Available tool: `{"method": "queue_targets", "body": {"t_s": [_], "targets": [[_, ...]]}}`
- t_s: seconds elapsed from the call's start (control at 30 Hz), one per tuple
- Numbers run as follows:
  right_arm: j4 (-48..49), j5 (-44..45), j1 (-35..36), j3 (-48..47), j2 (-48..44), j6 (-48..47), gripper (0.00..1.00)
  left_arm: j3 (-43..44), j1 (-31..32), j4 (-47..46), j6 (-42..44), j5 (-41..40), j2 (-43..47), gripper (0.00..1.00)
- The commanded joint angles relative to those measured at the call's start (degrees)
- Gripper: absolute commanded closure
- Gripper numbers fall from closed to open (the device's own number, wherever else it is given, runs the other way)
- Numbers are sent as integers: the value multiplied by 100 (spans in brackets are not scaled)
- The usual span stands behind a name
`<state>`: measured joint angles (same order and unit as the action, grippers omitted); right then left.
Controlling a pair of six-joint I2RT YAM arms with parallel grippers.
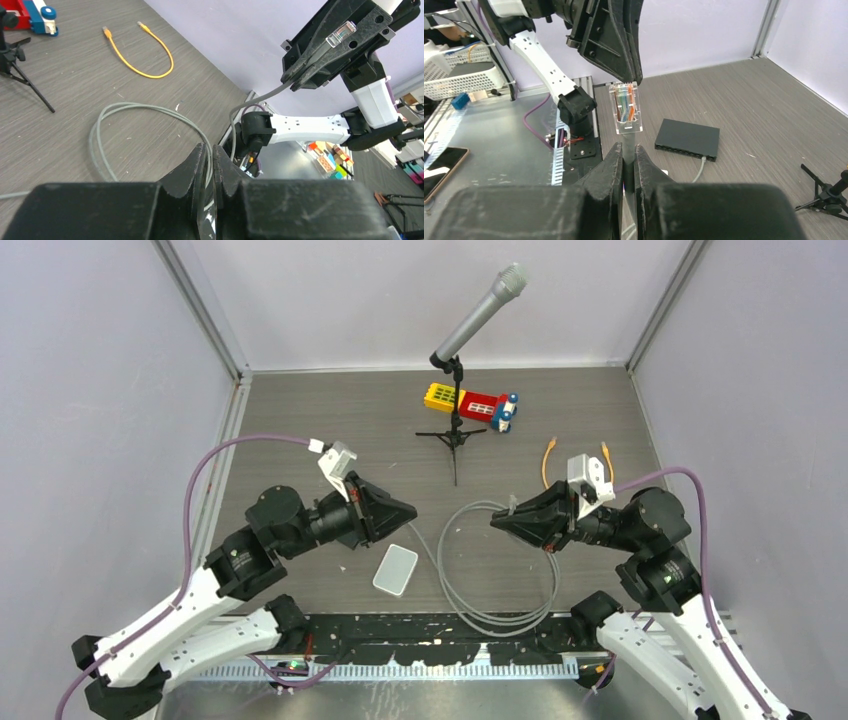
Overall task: Insert the plug into the switch port
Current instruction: Pick up the connector from the center of the board.
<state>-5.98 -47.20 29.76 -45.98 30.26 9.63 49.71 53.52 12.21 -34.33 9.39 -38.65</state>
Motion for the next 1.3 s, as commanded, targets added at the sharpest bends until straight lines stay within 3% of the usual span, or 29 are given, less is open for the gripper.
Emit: {"method": "queue_targets", "body": {"t_s": [0.0,0.27,0.9,1.03,1.1,1.27], "targets": [[176,-296,2,-241,11,84,100,131,1,-543,273,328,-20,88],[65,-545,0,-395,247,97,100,253,1,-679,508,474,75,86],[-1521,-877,216,-698,1970,-271,100,338,1,-618,578,447,56,84],[-1933,-49,793,-553,2316,-680,100,312,1,-590,576,394,85,83],[-2020,785,1366,-449,2519,-902,100,287,1,-550,592,365,90,83],[-1559,2525,2553,-66,2931,-1190,100,258,1,-479,594,320,133,84]]}}
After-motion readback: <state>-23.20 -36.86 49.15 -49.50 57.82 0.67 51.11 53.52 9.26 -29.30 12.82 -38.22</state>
